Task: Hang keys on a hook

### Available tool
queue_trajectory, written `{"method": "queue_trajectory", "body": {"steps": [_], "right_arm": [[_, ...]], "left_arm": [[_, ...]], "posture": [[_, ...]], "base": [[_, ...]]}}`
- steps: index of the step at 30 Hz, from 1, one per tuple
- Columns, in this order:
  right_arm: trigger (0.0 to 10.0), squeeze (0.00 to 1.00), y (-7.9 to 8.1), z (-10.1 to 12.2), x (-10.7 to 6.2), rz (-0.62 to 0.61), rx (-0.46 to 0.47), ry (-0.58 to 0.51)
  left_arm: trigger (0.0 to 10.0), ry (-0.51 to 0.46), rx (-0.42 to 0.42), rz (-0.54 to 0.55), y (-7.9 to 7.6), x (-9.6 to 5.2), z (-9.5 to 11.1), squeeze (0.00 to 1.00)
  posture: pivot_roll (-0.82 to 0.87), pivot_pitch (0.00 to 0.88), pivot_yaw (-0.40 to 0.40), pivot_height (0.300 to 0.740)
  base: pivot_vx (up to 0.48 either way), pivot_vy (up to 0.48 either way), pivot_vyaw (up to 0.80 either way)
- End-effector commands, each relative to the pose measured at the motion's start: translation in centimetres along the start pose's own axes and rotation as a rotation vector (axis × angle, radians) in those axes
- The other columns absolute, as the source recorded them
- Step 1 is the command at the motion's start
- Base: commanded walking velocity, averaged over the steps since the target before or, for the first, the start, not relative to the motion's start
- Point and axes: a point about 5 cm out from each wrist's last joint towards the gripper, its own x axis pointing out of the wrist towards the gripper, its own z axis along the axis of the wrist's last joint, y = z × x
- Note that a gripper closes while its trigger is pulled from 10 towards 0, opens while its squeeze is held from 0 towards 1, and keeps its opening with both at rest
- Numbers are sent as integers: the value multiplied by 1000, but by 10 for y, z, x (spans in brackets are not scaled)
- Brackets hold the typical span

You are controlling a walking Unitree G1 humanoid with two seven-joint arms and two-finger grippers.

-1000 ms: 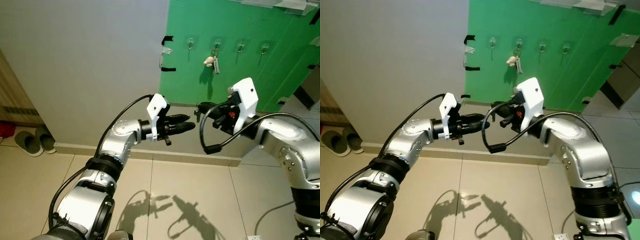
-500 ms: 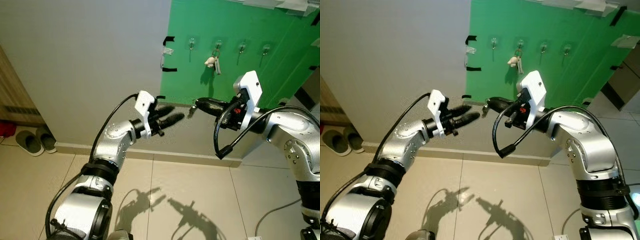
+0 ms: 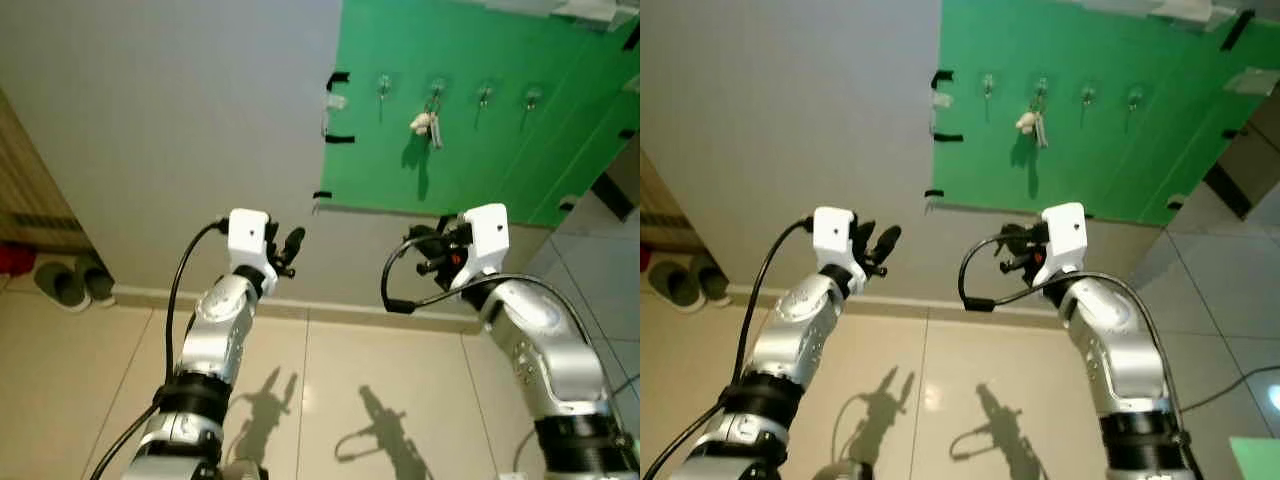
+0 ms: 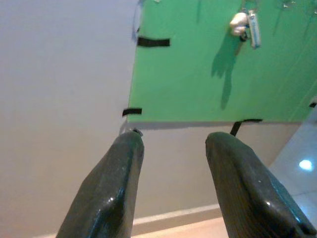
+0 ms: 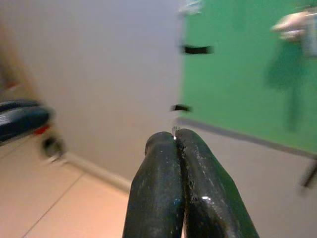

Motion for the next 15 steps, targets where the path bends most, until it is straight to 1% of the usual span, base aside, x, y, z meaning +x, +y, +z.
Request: {"method": "queue_trajectory", "body": {"steps": [1, 3, 6, 8, 10, 11, 13, 14, 15], "right_arm": [[0, 0, -1, -7, -3, -102, -36, -2], [0, 0, 3, -13, -2, -134, -47, 7], [0, 0, 5, -13, -1, -192, -47, -9], [0, 0, 5, -10, -2, -211, -52, -30], [0, 0, 4, -5, -6, -252, -66, -72], [0, 0, 4, -4, -10, -273, -69, -87], [0, 0, 6, -5, -17, -298, -73, -98], [0, 0, 8, -6, -19, -293, -71, -94], [0, 0, 9, -7, -20, -286, -69, -90]], "left_arm": [[10000, -3, 83, 26, -2, -6, 4, 0], [10000, -27, 103, 55, 0, -7, 6, 0], [10000, -47, 54, 74, 1, -6, 9, 0], [10000, -56, 55, 81, 2, -8, 10, 0], [10000, -70, 60, 91, 7, -17, 9, 0], [10000, -71, 79, 101, 12, -26, 6, 0], [10000, -70, 89, 116, 19, -43, 3, 0], [10000, -69, 87, 131, 22, -49, 2, 0], [10000, -69, 82, 141, 24, -51, 1, 0]], "posture": [[-50, 0, 20, 740], [-49, 0, 25, 740], [-55, 0, 28, 740], [-56, 0, 28, 740], [-57, 0, 27, 740], [-55, 0, 22, 740], [-51, 0, 20, 740], [-44, 0, 19, 740], [-41, 0, 18, 740]], "base": [[0, 0, 0], [0, 0, 0], [0, 0, 0], [0, 0, 0], [0, 0, 0], [416, 0, 0], [424, 0, 0], [424, 0, 0], [424, 0, 0]]}}
